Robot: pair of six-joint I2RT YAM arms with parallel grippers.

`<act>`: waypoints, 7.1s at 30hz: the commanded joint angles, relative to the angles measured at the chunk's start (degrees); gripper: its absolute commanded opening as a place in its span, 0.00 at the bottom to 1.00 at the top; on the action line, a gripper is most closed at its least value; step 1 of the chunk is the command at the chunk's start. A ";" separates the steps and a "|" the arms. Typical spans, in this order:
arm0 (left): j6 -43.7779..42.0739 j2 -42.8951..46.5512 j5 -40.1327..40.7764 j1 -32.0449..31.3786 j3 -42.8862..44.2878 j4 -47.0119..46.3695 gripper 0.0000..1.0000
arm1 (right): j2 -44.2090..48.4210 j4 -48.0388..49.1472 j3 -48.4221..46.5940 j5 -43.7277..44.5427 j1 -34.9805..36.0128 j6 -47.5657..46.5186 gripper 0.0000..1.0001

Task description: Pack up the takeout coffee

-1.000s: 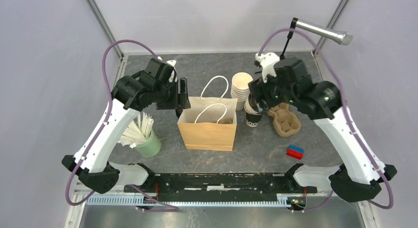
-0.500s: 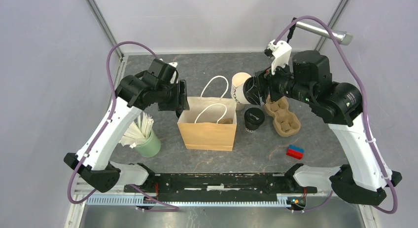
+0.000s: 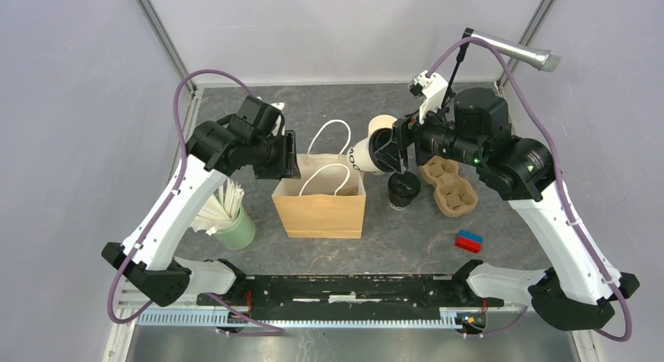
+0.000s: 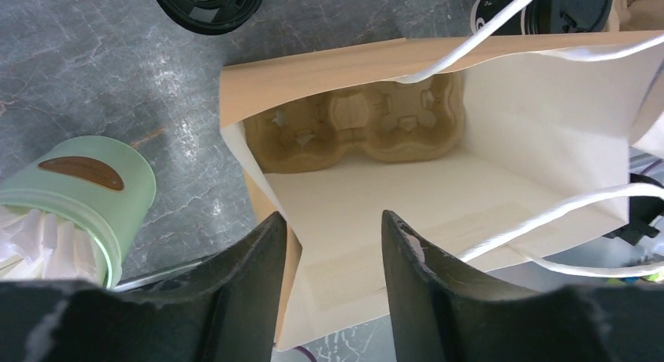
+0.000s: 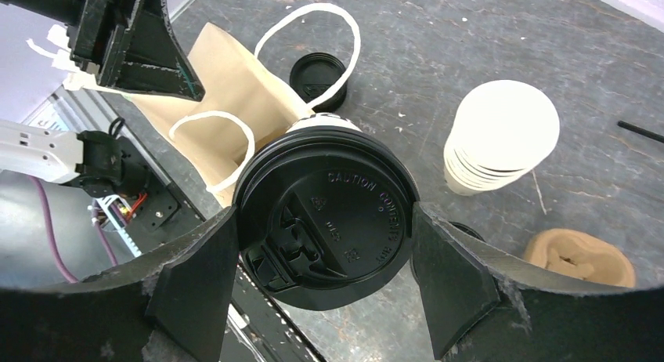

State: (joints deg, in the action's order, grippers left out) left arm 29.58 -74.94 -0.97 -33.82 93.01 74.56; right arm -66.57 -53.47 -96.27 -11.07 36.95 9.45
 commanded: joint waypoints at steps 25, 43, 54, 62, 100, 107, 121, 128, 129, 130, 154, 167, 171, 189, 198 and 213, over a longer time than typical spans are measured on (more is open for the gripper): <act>8.60 1.50 -13.56 0.34 -5.14 -19.44 0.08 | 3.03 10.59 9.04 -17.19 -0.12 -2.03 0.75; 3.23 -0.27 -8.97 1.00 1.41 -5.58 0.49 | 2.05 13.84 15.17 -11.40 0.96 -10.90 0.74; 1.46 -3.76 -25.01 1.04 16.55 -5.64 0.57 | 2.84 14.01 15.39 -10.44 1.02 -10.65 0.74; 4.44 -9.38 -29.66 0.51 12.71 -6.53 0.47 | 3.49 14.55 16.41 -10.34 1.00 -10.41 0.74; 2.69 4.23 -50.36 -3.97 -10.35 -26.56 0.48 | 2.88 12.31 21.57 -2.33 1.00 -9.54 0.72; -2.46 6.71 -46.32 -6.69 -14.26 -24.55 0.48 | 2.91 12.49 22.61 -0.58 1.02 -7.30 0.71; -7.91 7.24 -30.41 -14.87 -16.03 -22.31 0.44 | 2.40 14.49 20.48 -5.72 1.27 -7.54 0.71; -8.60 7.69 -28.39 -14.96 -13.89 -22.36 0.45 | -2.38 11.63 13.37 -5.06 8.70 -13.52 0.72; -8.77 7.69 -28.25 -14.95 -13.50 -22.34 0.45 | -3.71 10.39 11.99 -3.39 10.56 -14.32 0.72; -8.84 7.64 -28.21 -14.96 -13.14 -22.33 0.45 | -4.64 9.79 10.98 -2.01 11.63 -14.85 0.72; -7.47 14.04 -18.57 -14.96 -16.41 -25.22 0.61 | -1.26 20.21 24.27 1.90 12.88 -17.89 0.72; -7.90 9.78 6.57 -14.44 4.01 -10.58 0.85 | -2.32 19.72 23.10 1.29 12.83 -20.87 0.72; -7.71 1.81 11.38 -12.09 10.56 -2.26 0.77 | -2.26 20.22 23.35 0.32 12.81 -20.80 0.72; -8.96 -11.05 -8.26 0.32 9.91 -1.30 0.65 | -0.59 21.91 25.78 -1.25 12.95 -21.92 0.71; -10.90 -14.26 -9.48 0.29 10.18 -1.55 0.26 | 0.15 24.14 27.09 -0.68 12.89 -24.11 0.71; -6.36 9.79 -17.66 0.01 -19.03 -32.16 0.02 | -0.43 32.27 28.81 -5.76 13.30 -30.16 0.71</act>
State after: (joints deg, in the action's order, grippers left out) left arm 21.32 -72.58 -15.35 -33.74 82.74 56.27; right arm -67.85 -27.09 -69.34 -14.11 49.78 -18.68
